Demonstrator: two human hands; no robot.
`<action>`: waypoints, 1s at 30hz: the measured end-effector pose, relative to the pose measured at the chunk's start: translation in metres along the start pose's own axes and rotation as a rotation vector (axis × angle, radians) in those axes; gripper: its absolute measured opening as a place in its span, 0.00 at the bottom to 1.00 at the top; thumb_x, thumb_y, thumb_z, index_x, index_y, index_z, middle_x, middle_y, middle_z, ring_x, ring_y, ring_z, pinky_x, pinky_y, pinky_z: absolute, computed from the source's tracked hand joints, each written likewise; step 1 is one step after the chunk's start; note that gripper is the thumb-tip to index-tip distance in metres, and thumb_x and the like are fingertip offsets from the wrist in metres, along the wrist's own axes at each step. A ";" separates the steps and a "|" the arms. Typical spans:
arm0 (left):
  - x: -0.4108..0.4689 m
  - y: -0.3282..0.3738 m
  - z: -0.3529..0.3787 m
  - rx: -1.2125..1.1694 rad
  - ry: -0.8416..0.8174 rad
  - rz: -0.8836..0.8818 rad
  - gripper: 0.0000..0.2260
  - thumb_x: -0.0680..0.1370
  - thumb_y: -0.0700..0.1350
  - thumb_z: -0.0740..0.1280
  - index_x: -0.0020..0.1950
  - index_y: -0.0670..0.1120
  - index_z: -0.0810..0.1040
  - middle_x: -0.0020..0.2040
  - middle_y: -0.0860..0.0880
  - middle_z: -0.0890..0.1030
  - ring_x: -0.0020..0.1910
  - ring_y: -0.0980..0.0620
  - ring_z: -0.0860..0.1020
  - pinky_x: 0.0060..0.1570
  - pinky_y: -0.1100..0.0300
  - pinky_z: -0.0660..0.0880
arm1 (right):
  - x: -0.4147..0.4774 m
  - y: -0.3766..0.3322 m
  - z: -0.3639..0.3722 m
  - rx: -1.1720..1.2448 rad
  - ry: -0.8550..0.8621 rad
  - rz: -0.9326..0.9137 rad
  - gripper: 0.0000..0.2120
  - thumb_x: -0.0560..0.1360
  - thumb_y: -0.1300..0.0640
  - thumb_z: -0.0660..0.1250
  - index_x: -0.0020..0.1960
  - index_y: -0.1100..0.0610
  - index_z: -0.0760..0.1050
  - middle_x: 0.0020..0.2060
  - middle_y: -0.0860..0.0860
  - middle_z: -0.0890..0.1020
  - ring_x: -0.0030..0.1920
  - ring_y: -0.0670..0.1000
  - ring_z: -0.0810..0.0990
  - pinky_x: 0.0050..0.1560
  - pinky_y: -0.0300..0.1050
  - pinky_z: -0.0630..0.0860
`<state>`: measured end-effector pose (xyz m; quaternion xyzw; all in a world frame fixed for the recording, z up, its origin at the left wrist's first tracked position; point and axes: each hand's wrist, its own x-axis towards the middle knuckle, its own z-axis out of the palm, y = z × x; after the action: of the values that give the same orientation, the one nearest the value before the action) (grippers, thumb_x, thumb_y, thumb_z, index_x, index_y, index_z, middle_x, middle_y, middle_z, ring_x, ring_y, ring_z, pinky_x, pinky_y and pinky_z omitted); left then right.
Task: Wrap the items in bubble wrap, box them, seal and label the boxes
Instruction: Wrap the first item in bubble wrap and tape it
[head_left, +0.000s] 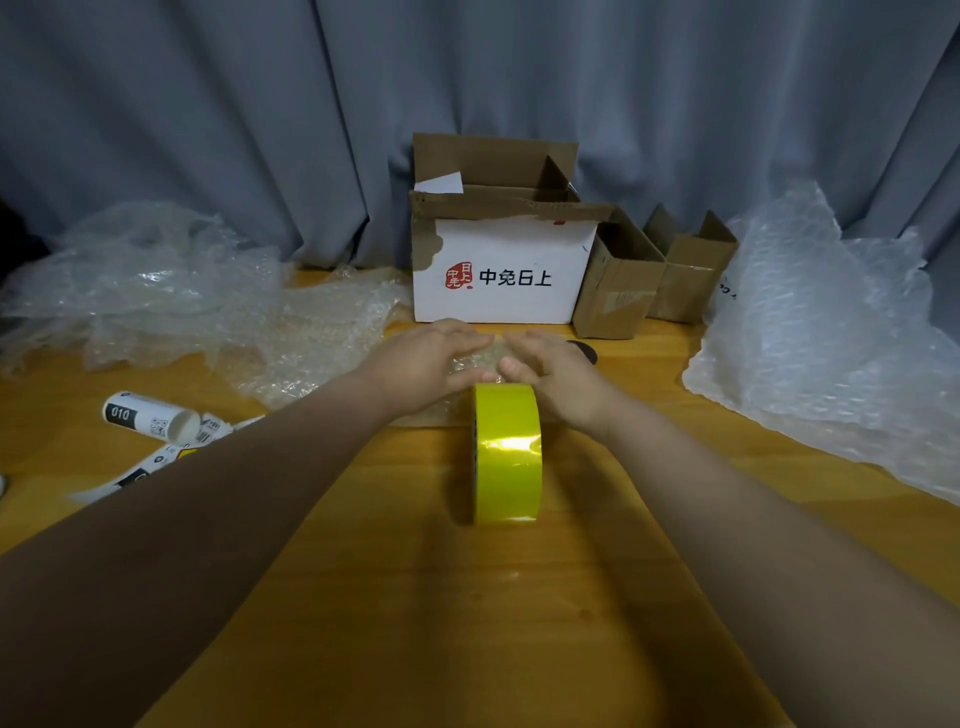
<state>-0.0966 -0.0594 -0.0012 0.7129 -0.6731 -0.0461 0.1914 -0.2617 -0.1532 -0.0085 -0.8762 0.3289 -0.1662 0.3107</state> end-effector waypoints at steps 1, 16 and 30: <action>0.001 -0.001 0.001 -0.003 0.009 -0.005 0.24 0.77 0.57 0.63 0.71 0.51 0.69 0.70 0.51 0.70 0.67 0.51 0.69 0.64 0.56 0.66 | -0.005 -0.003 -0.003 0.058 0.101 0.027 0.21 0.79 0.44 0.60 0.68 0.51 0.71 0.66 0.54 0.71 0.69 0.57 0.66 0.68 0.56 0.66; 0.004 0.008 0.000 -0.078 0.014 -0.091 0.23 0.77 0.54 0.65 0.70 0.48 0.71 0.68 0.46 0.71 0.66 0.48 0.69 0.67 0.55 0.64 | -0.055 -0.041 -0.013 0.524 -0.145 0.430 0.13 0.78 0.50 0.65 0.58 0.57 0.75 0.34 0.52 0.76 0.31 0.48 0.75 0.26 0.38 0.72; -0.002 0.003 -0.004 -0.393 -0.005 -0.099 0.17 0.81 0.48 0.60 0.69 0.47 0.72 0.68 0.49 0.73 0.67 0.52 0.70 0.63 0.65 0.63 | 0.013 -0.010 -0.023 0.041 -0.389 -0.096 0.31 0.77 0.51 0.66 0.76 0.50 0.57 0.69 0.47 0.66 0.66 0.46 0.66 0.59 0.34 0.68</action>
<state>-0.0981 -0.0571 0.0030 0.6939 -0.6157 -0.1876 0.3227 -0.2585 -0.1661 0.0161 -0.8999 0.2172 -0.0150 0.3779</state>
